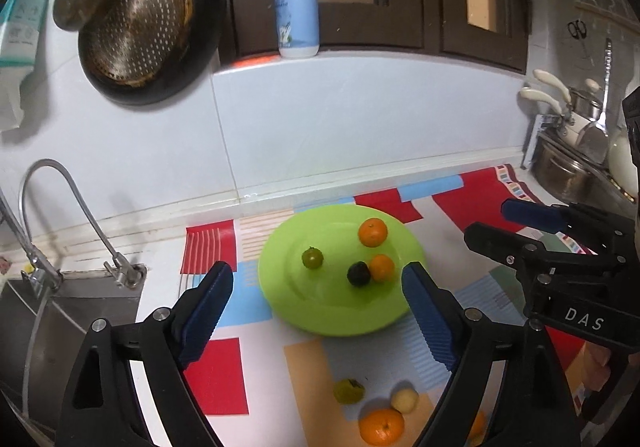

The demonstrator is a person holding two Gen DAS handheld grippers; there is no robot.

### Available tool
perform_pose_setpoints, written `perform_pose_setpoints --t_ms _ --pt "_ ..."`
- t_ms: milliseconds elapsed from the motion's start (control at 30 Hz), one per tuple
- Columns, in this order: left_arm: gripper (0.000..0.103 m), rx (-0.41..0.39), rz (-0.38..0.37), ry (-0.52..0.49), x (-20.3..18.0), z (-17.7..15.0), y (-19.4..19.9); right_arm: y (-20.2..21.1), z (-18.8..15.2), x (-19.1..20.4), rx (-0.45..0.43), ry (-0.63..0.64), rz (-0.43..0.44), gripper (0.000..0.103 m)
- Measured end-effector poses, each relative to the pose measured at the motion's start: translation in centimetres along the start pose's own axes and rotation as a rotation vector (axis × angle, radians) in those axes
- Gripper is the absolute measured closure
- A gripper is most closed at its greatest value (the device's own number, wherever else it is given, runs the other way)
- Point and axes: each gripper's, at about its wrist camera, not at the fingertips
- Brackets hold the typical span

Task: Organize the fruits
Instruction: 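Move both open grippers back toward the fruits on the cloth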

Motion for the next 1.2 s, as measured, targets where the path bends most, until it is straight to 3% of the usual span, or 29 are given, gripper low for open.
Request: perform_pose_setpoints --t_ms 567,1200 --pt "0.016 -0.019 -0.056 -0.018 -3.4 -2.4 6.6 8.2 -2.5 0.6 -0.023 0.028 -0.031 0.047" --pt "0.016 -0.027 -0.1 -0.073 -8.1 -6.9 9.7 12.7 -7.7 -1.3 0.038 0.046 -0.048 0.047"
Point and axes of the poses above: each gripper's, at about its wrist camera, not at the fingertips, and y roughly against the way its jaws point, x to its left, z to its top, and after that the axes turned 12 degrees about -x, right-handed
